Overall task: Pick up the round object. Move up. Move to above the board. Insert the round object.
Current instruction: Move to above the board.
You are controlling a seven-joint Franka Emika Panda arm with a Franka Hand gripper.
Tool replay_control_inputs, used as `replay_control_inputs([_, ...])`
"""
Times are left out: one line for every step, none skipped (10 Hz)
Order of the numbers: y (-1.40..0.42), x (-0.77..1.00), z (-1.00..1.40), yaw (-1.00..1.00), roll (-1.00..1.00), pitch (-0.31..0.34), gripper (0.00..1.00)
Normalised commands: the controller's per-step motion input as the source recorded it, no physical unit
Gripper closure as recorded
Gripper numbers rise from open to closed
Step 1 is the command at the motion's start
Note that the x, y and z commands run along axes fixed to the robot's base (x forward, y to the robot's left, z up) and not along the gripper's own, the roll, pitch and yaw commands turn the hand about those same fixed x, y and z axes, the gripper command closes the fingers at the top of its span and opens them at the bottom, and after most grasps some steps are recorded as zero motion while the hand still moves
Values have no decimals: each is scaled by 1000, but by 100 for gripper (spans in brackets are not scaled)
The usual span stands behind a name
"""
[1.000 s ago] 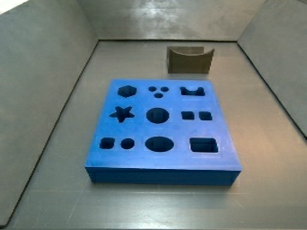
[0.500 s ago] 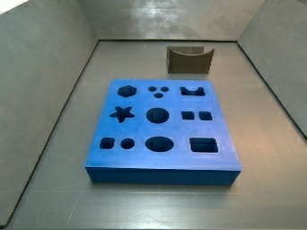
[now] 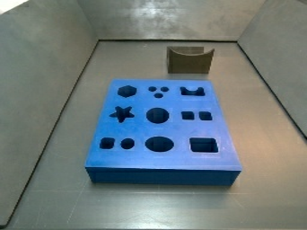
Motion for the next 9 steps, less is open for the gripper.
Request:
replay_control_inputs([-1000,337,-415,8,-36,62,100])
replay_control_inputs([-1000,338,-414,10,-29,25,100])
replay_control_inputs([-1000,344,-414,9,-5,12,100])
replay_control_inputs([-1000,348,-415,6,-53,11,100])
replay_control_inputs([-1000,362,-415,9,0,29,100])
replay_control_inputs([-1000,367,-416,18,11,37,100])
replay_control_inputs([-1000,386,-419,13,-13,42,100])
replay_control_inputs([-1000,390,-417,14,-3,33,100])
replay_control_inputs([-1000,409,-420,5,34,17,100])
